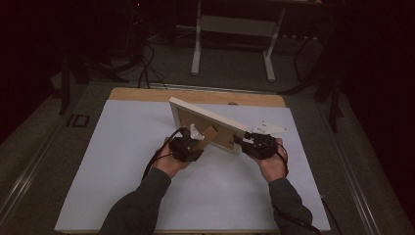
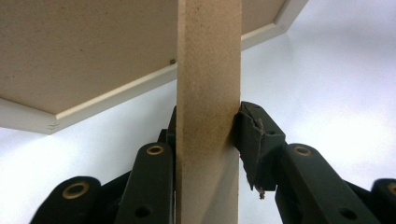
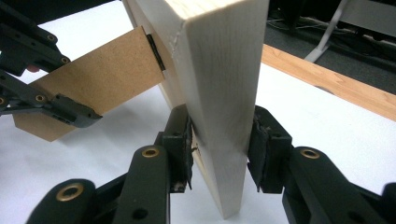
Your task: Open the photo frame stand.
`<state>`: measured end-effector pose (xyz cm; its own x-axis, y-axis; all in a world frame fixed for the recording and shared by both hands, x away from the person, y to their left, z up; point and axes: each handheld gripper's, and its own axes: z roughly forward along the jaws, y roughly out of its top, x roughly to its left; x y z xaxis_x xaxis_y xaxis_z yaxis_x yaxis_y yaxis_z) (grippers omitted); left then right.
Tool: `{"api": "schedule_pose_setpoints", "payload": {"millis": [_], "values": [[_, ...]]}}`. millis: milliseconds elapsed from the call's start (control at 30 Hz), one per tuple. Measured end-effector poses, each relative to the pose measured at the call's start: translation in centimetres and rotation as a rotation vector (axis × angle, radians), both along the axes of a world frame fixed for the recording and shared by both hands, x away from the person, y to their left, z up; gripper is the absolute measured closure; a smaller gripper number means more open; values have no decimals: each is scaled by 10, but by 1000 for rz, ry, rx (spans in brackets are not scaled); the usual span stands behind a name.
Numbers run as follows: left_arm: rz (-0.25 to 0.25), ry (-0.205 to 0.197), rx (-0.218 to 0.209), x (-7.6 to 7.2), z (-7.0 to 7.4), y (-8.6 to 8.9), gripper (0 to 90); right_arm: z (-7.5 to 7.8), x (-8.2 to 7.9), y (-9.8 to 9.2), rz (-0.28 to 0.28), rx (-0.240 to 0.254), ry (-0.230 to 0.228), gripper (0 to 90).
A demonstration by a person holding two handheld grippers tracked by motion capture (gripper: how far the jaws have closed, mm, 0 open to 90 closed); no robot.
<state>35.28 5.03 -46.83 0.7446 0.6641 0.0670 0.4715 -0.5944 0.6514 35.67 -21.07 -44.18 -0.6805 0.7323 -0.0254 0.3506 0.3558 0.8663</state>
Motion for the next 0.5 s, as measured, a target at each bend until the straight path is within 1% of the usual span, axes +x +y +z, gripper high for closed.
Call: {"api": "schedule_pose_setpoints", "payload": {"millis": [367,500], "values": [[-20,11,-19,-8,-3,3,682,-1,-5,0,35,1,2,625],[-20,16,-18,-11,-5,4,684,-2,-7,1,45,-1,-1,621]]}}
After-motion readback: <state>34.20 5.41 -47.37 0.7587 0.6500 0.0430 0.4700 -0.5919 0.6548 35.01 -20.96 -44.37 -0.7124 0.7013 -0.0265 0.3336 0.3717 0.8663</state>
